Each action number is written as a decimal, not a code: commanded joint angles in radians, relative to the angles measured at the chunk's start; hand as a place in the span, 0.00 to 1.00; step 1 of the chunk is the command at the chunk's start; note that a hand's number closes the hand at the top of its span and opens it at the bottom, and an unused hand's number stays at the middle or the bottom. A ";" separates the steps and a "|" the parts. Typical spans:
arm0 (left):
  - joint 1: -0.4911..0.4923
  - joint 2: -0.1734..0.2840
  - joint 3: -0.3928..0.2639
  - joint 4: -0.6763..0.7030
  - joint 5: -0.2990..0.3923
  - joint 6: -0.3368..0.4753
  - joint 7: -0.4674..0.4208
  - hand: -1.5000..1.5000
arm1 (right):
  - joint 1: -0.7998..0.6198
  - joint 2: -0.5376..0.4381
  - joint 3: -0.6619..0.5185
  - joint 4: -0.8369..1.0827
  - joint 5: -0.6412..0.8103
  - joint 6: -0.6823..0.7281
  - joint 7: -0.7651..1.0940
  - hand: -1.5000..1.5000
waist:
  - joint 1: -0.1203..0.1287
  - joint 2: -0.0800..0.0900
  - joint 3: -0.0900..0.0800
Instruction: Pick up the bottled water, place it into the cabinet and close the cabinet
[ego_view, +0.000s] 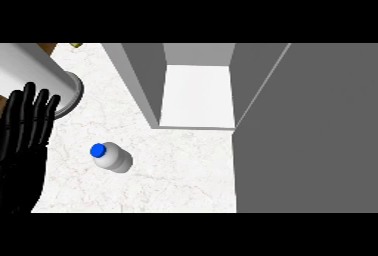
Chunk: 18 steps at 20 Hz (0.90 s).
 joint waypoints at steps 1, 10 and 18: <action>0.023 -0.011 -0.015 0.014 0.008 -0.023 -0.043 0.00 | 0.013 0.018 0.018 0.017 0.062 -0.024 -0.027 0.00 | -0.014 -0.016 0.020; 0.119 0.113 0.079 -0.049 0.575 -0.283 0.172 0.00 | 0.203 0.002 0.135 -0.172 -0.119 0.115 0.094 0.00 | -0.011 -0.022 0.020; 0.213 0.181 0.161 -0.385 0.790 -0.132 0.432 0.00 | 0.257 -0.010 0.190 -0.373 -0.113 0.100 0.243 0.00 | -0.010 -0.019 0.021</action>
